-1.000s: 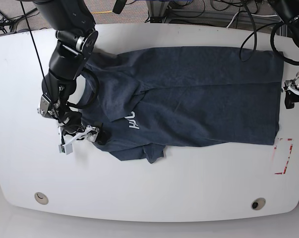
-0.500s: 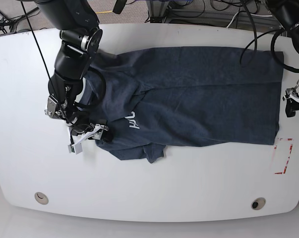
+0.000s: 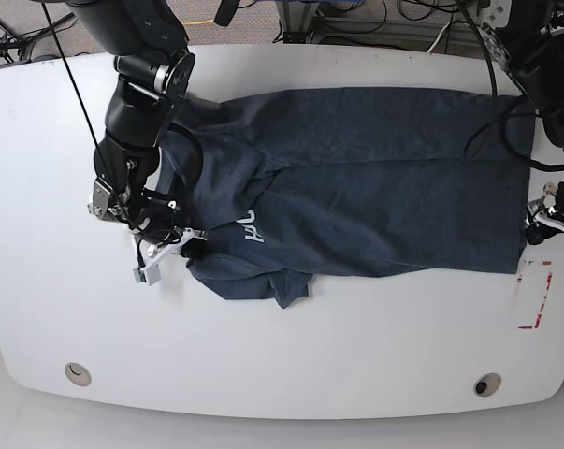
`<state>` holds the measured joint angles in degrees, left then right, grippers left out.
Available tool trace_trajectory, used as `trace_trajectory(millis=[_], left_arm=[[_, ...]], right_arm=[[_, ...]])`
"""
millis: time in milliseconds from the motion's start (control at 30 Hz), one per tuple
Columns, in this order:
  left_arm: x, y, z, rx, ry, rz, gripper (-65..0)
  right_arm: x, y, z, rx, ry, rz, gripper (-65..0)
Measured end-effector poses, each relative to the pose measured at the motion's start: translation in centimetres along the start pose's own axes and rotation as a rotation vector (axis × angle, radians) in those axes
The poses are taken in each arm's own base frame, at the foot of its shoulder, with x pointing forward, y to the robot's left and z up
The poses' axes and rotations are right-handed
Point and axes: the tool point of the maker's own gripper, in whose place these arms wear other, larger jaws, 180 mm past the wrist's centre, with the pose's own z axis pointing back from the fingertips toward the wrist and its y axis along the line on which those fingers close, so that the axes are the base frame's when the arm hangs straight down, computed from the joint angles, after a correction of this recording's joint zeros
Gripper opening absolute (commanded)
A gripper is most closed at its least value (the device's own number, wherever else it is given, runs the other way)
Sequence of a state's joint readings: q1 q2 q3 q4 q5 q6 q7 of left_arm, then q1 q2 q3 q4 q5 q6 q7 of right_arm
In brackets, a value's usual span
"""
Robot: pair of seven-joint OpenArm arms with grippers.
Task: Fold the T-shirt properly
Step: 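Move the left gripper along the shirt edge and grasp the hem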
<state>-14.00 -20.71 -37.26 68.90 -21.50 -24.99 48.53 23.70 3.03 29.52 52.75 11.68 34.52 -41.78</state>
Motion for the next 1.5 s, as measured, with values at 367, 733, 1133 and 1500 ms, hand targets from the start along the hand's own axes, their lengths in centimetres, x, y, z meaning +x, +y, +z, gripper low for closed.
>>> trace_trajectory(millis=[367,733,1133,1500], left_arm=[[-1.8,1.6,-3.4,0.005,0.007,0.162,-10.8],[-2.5,3.0,-4.8,0.029,-0.018,0.230,-10.8],[-2.2,-3.0,-7.2,-0.081,-0.016,0.186,-11.0],[-2.7,-3.9,-7.6,-0.086,0.010,0.190,-59.9]], right_arm=[[-0.1,-0.1,0.0,0.000,0.004,0.001,-65.0],[-0.1,-0.1,0.1,0.001,0.003,-0.001,-65.0],[-0.1,-0.1,0.1,0.001,0.003,-0.002,-65.0],[-0.1,-0.1,0.1,0.001,0.003,-0.002,-65.0]])
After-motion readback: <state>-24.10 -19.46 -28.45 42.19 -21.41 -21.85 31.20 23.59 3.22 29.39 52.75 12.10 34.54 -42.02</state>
